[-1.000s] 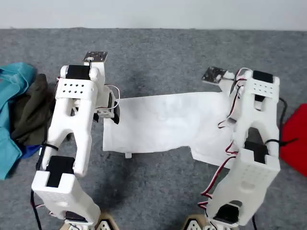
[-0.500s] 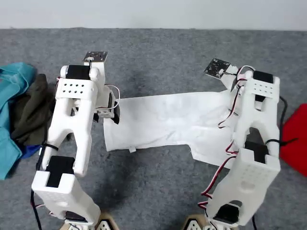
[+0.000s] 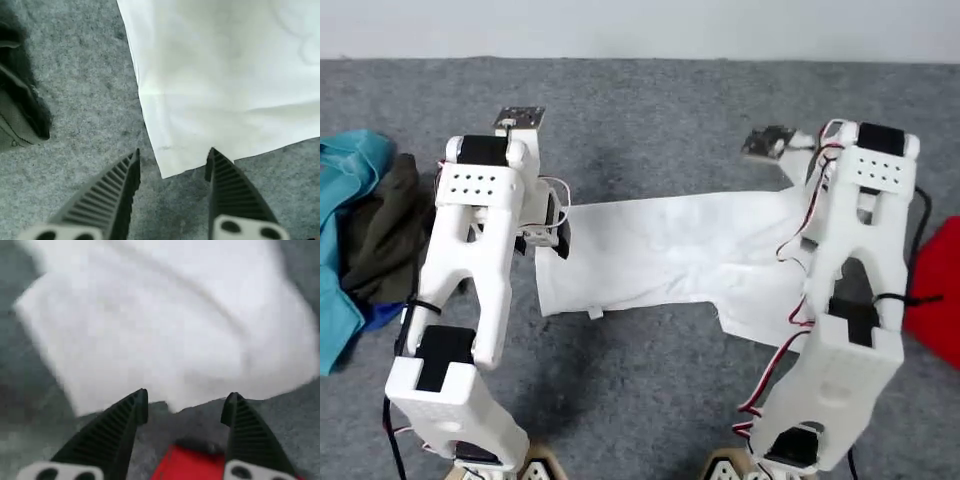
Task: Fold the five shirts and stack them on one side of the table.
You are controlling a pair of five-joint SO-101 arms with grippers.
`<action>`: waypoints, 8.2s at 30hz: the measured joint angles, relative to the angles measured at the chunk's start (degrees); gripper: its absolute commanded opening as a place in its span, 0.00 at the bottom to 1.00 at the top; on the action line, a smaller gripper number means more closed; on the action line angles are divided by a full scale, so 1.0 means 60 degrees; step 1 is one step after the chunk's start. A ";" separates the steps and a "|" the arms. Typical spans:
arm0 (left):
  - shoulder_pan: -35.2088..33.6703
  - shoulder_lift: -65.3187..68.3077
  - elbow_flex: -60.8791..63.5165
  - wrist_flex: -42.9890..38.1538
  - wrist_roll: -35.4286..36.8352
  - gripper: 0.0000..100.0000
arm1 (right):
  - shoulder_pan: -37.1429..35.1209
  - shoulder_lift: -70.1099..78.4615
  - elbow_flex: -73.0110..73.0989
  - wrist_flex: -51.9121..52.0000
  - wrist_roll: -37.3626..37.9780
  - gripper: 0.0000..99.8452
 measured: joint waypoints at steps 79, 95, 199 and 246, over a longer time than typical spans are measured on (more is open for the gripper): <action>0.0000 0.0000 0.0249 0.0000 0.0015 0.20 | 0.1656 -0.2945 0.8396 0.0073 0.3311 0.33; 0.0000 0.0000 0.0630 0.0000 0.0015 0.20 | 0.1626 -0.1612 0.8161 -0.1421 0.3370 0.26; 0.0000 0.0000 0.0630 0.0000 0.0015 0.20 | 0.2066 -0.7238 1.2879 -0.5158 0.4161 0.02; 0.0791 0.0000 0.0630 0.0000 0.0015 0.20 | 0.0205 -0.2271 0.5319 -0.5260 -0.0674 0.12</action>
